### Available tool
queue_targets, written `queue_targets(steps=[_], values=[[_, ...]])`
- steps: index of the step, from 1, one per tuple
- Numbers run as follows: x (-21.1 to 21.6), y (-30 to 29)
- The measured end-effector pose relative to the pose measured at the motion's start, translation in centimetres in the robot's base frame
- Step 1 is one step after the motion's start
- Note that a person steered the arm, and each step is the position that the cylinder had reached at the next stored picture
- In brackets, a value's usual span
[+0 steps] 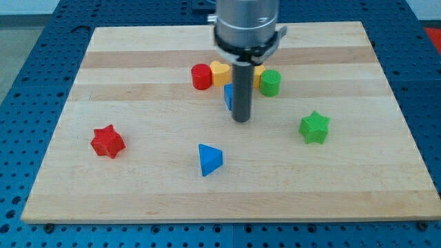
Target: Push green star closer to yellow heart and red circle
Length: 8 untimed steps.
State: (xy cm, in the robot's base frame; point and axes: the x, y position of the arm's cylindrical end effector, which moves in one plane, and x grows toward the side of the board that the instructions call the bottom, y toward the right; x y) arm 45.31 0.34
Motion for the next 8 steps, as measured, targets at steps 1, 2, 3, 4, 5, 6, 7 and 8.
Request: queue_targets(steps=[1,2,3,4,5,6,7,8], values=[[-0.4,-1.7],[-1.6,-0.5],[-2.6,1.8],[-3.0,3.6],[-0.4,4.2],[-0.5,10.8],[-1.5,19.0],[0.5,24.3]])
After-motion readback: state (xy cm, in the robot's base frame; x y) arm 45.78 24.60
